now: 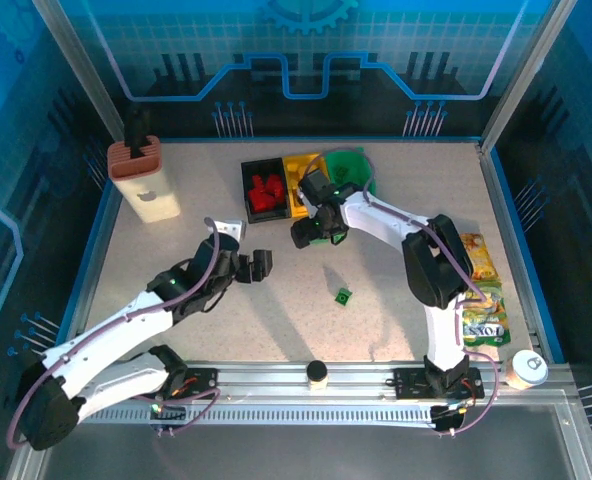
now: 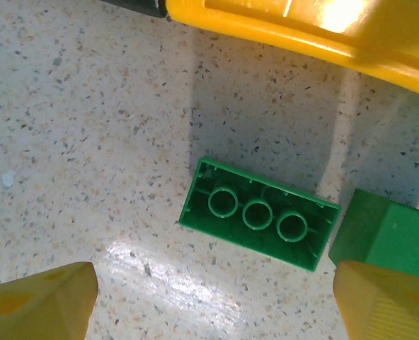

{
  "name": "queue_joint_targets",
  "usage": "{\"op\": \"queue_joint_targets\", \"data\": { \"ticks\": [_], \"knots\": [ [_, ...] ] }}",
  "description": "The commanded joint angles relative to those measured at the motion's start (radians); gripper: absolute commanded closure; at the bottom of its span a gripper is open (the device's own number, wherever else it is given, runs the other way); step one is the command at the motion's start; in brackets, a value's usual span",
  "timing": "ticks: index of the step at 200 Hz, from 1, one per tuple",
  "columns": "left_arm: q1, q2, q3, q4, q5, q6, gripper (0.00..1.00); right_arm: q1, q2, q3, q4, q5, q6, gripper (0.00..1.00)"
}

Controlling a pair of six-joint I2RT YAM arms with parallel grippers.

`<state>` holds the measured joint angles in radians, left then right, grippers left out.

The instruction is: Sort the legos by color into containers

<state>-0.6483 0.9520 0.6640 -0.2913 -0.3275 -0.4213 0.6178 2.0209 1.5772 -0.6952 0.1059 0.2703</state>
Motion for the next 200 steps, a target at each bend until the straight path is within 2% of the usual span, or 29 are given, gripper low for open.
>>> {"op": "queue_joint_targets", "data": {
  "ticks": [1,34,95,142,163,188,200],
  "knots": [
    [0.001,-0.048,-0.034,-0.054,-0.054,-0.029,0.09,0.011,0.055,0.059,-0.096,0.036,0.053,0.12],
    [0.001,-0.104,-0.078,-0.075,-0.067,-0.051,0.09,0.009,0.106,0.104,-0.139,0.079,0.088,0.11],
    [0.0,-0.157,-0.122,-0.088,-0.07,-0.071,0.09,0.018,0.226,0.192,-0.178,0.072,0.107,0.09],
    [0.001,-0.157,-0.128,-0.082,-0.077,-0.066,0.09,0.028,0.258,0.204,-0.184,0.078,0.122,0.14],
    [0.002,-0.154,-0.129,-0.074,-0.077,-0.065,0.09,0.028,0.248,0.194,-0.174,0.08,0.119,0.2],
    [0.001,-0.153,-0.126,-0.075,-0.083,-0.06,0.1,0.028,0.225,0.191,-0.173,0.081,0.116,0.39],
    [0.001,-0.157,-0.123,-0.083,-0.09,-0.06,0.1,0.028,0.197,0.186,-0.172,0.087,0.114,0.44]
  ]
}}
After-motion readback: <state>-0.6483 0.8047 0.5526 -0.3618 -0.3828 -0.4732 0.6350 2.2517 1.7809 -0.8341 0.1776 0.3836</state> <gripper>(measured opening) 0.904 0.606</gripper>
